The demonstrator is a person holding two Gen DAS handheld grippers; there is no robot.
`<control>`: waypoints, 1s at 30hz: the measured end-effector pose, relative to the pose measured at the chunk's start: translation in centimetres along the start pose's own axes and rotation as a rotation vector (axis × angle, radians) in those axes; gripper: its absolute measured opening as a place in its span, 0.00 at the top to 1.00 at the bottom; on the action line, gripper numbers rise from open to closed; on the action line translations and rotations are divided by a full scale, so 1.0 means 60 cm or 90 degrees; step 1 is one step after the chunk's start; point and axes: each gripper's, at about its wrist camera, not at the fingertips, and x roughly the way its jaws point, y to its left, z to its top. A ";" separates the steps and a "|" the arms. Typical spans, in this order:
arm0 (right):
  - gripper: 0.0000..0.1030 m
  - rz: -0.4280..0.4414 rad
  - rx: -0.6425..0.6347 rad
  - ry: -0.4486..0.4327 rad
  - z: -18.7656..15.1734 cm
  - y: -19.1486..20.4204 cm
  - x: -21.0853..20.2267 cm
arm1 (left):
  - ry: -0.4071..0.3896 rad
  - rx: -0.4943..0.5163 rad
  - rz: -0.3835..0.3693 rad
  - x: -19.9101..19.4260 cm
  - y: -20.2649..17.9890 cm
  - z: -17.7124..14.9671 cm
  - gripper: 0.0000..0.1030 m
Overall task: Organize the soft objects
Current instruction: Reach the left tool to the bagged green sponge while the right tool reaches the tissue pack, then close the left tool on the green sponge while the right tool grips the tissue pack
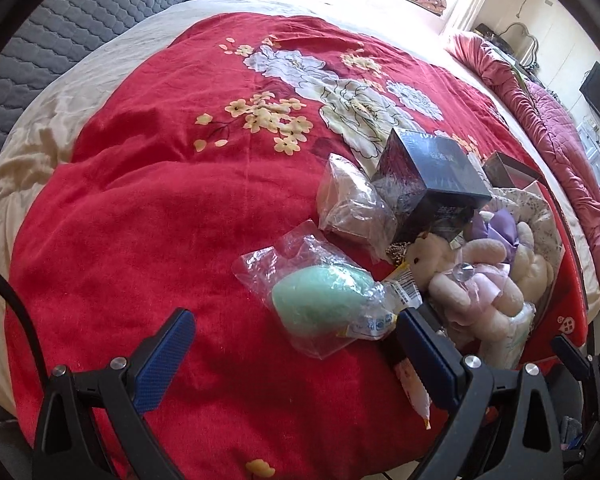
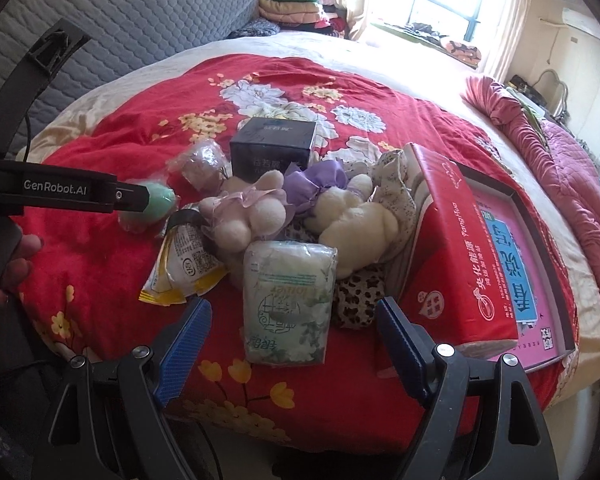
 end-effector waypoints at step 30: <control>0.53 0.044 0.089 -0.022 0.002 -0.050 0.024 | -0.003 -0.017 -0.163 0.032 0.016 0.012 0.60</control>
